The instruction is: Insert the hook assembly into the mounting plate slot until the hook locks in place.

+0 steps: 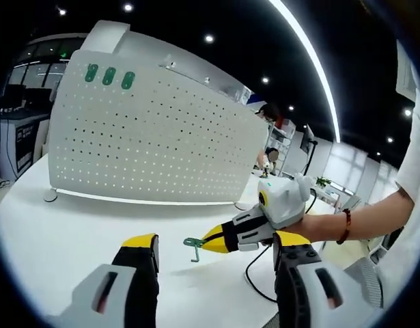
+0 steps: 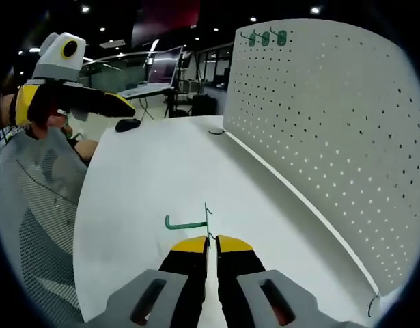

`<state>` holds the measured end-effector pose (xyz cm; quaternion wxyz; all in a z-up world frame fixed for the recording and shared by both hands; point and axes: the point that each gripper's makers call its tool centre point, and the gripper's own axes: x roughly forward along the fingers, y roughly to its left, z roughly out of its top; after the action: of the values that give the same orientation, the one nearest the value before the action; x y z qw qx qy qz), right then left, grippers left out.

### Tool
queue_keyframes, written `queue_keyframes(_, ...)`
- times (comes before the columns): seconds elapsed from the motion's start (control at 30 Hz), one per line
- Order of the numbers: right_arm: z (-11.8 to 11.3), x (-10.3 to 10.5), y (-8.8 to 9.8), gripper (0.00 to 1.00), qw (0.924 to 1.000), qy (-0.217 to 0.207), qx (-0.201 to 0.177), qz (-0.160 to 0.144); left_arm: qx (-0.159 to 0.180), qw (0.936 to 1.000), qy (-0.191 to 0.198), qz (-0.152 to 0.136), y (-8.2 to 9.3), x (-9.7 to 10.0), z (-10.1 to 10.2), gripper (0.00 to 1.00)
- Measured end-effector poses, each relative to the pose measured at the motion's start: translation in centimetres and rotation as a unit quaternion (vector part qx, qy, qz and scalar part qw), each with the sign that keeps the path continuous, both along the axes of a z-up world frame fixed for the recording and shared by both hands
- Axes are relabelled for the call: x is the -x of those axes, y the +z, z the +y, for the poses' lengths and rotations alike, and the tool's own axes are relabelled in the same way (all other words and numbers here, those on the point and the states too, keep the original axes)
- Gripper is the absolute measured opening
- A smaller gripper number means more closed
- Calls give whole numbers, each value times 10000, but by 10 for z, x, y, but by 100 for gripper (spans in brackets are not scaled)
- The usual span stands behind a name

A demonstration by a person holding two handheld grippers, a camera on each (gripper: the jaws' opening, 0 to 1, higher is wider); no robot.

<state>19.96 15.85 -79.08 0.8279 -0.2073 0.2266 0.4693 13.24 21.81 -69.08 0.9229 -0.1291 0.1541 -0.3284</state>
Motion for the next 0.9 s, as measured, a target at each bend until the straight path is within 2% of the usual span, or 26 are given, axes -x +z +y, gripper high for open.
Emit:
queue_keyframes(0.4, 9, 22, 22, 3, 9996, -141, -83, -238, 251, 9996, -129, -11, 0, 7, -4, 65)
queue_keyframes(0.6, 18, 29, 47, 3, 9983, -97, -258, -522, 385, 9991, -153, 25, -1, 9, -5, 61)
queue_keyframes(0.77, 20, 35, 60, 3, 9973, -126, -346, -631, 494, 9987, -80, 31, -1, 11, -4, 60)
queue_keyframes(0.9, 21, 40, 65, 3, 9971, -129, -452, -606, 569, 9983, -41, 68, -1, 12, -4, 58)
